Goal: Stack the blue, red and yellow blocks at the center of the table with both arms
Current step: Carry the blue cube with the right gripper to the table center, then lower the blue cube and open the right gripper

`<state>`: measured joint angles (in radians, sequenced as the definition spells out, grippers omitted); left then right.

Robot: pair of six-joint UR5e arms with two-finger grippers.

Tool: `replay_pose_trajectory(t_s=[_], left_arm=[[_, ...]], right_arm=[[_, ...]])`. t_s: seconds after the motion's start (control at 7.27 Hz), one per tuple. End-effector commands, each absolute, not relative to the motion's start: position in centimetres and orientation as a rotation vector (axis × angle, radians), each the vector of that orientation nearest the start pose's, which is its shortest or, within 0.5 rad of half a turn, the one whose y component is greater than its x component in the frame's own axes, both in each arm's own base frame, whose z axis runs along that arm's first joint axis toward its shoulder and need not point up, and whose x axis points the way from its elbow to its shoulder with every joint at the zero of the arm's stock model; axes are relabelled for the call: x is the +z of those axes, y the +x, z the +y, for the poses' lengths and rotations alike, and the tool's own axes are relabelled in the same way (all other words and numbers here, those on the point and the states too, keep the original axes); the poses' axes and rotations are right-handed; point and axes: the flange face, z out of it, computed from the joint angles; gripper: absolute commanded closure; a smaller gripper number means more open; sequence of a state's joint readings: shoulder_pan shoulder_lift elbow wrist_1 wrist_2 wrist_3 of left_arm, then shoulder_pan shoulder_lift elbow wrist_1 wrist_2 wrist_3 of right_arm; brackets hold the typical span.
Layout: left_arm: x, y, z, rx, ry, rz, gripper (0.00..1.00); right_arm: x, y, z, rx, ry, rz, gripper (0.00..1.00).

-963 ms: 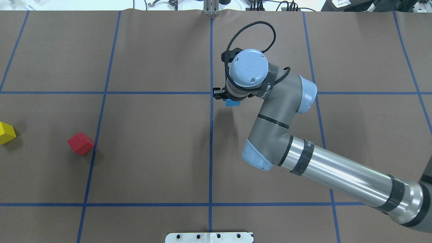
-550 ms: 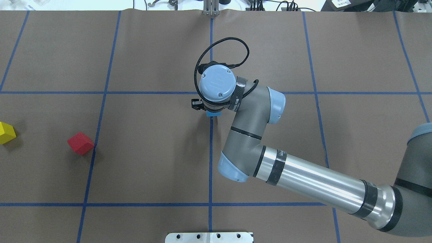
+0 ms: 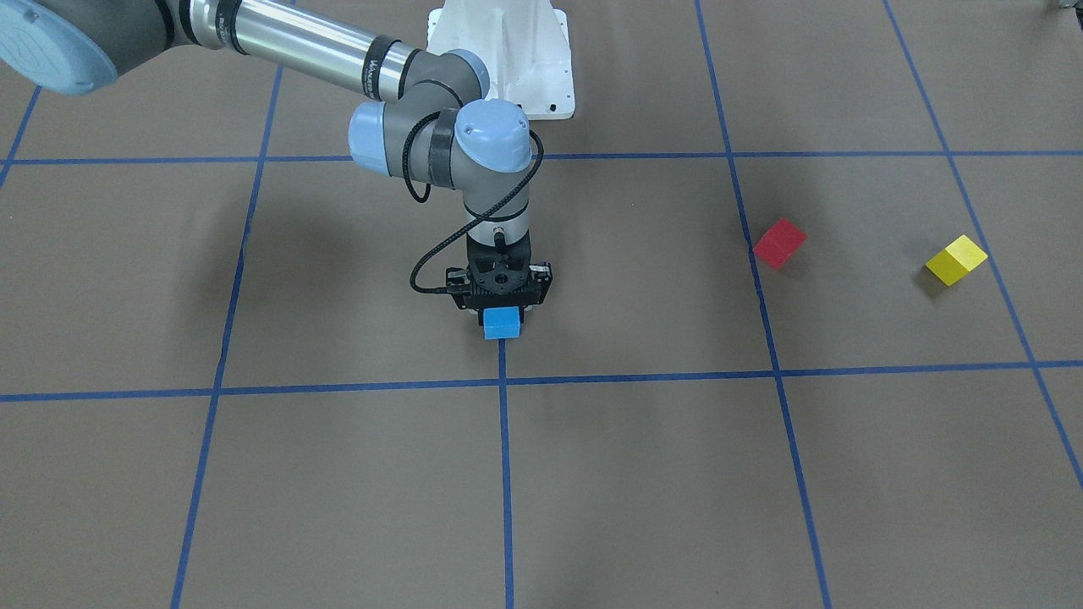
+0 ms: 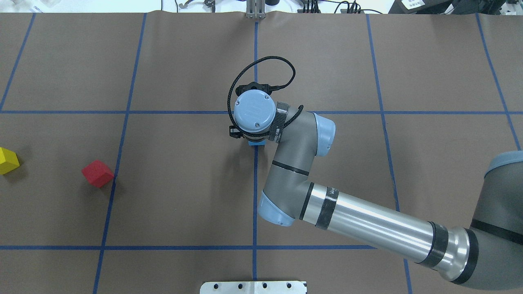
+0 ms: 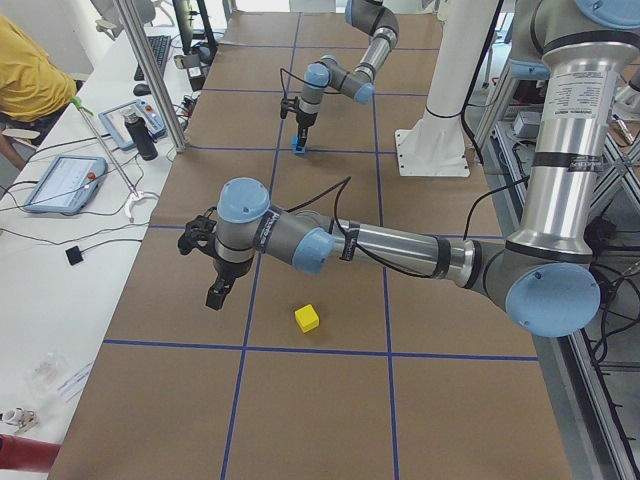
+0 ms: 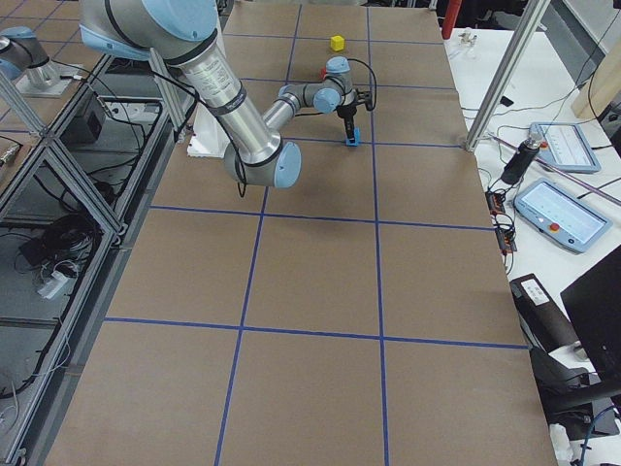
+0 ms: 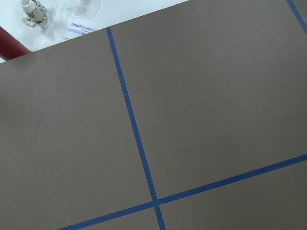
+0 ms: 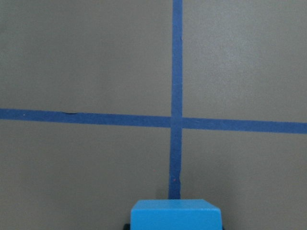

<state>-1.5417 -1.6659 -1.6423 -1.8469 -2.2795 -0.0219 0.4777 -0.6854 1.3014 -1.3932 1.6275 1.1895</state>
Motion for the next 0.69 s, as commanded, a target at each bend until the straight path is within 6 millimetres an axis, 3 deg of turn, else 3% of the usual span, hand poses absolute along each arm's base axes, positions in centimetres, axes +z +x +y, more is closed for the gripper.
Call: replay_pose_trajectory(t_s=[0.0, 0.14, 0.28, 0.41, 0.55], left_arm=[[54.6, -5.2, -55.1, 0.163, 0.406, 0.708, 0.00], [54.6, -5.2, -55.2, 0.161, 0.406, 0.708, 0.00], [54.5, -5.2, -55.3, 0.160, 0.407, 0.708, 0.00], [54.4, -5.2, -55.3, 0.160, 0.407, 0.709, 0.00], [54.1, -5.2, -55.3, 0.160, 0.417, 0.709, 0.00]], right_arm=[[20.4, -64.9, -47.3, 0.129, 0.328, -0.726, 0.02], [19.5, -64.7, -47.2, 0.127, 0.332, -0.741, 0.01], [18.1, -63.3, -47.8, 0.129, 0.345, -0.770, 0.01], [16.6, -60.3, -50.0, 0.135, 0.305, -0.818, 0.01], [15.9, -56.0, -53.3, 0.122, 0.278, -0.858, 0.01]])
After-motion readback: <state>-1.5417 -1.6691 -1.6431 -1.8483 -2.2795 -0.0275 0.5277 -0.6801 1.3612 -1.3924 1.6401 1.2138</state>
